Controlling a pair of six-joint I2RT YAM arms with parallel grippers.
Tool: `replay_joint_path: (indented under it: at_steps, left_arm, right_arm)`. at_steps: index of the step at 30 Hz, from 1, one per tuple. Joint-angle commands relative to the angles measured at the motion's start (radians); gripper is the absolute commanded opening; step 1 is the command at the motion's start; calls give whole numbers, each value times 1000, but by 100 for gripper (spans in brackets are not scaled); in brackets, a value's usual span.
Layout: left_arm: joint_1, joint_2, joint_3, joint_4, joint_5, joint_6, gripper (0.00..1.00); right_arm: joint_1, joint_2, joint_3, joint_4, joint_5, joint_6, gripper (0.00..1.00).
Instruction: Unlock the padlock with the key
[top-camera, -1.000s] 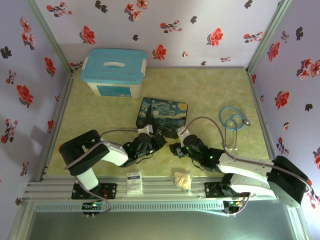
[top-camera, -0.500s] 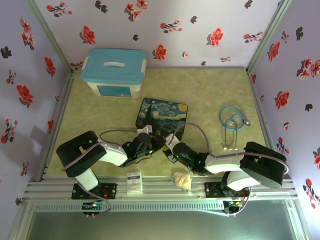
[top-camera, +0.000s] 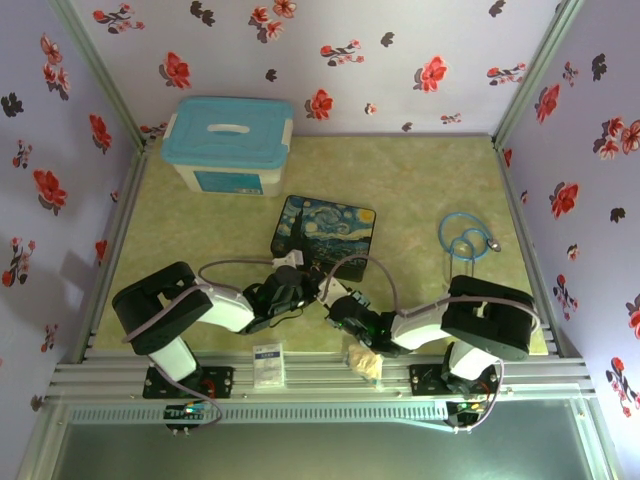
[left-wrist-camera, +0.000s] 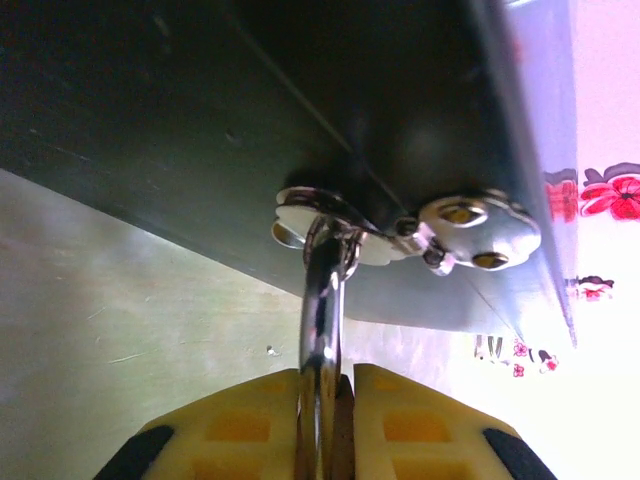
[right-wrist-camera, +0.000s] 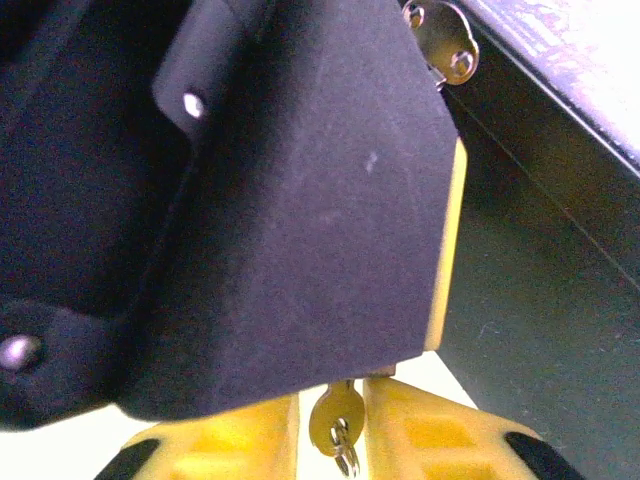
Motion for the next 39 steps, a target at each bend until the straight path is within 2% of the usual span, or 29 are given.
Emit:
replay_joint_path:
  at_steps: [1, 4, 7, 10, 12, 15, 18, 28, 33, 35, 39]
  left_arm:
    - [-10, -34, -8, 77, 21, -2, 0]
    - [-10, -38, -10, 78, 19, 4, 0]
    - [-10, -47, -3, 50, 19, 21, 0]
    - [-9, -61, 4, 15, 16, 39, 0]
    - [-10, -72, 4, 4, 13, 45, 0]
    - [-10, -72, -2, 7, 13, 45, 0]
    - [-8, -65, -6, 8, 13, 45, 0]
    - [7, -73, -30, -15, 3, 64, 1]
    - [10, -82, -33, -25, 1, 70, 0]
    - [12, -90, -33, -41, -2, 76, 0]
    - [16, -96, -39, -45, -2, 77, 0]
  right_arm:
    - [5, 33, 27, 44, 81, 2, 16]
    - [5, 40, 22, 53, 89, 23, 9]
    - [0, 25, -1, 74, 33, 50, 3]
    - [-46, 1, -48, 133, -124, 124, 2]
    - [-109, -9, -79, 182, -273, 202, 2]
    - [-164, -3, -113, 263, -391, 254, 2]
    - [-183, -6, -102, 252, -453, 277, 1]
    - [-276, 1, -190, 410, -605, 425, 1]
    - [-307, 14, -220, 499, -641, 477, 5]
    - [-312, -2, -231, 494, -630, 481, 8]
    - [-312, -66, -217, 355, -592, 472, 15]
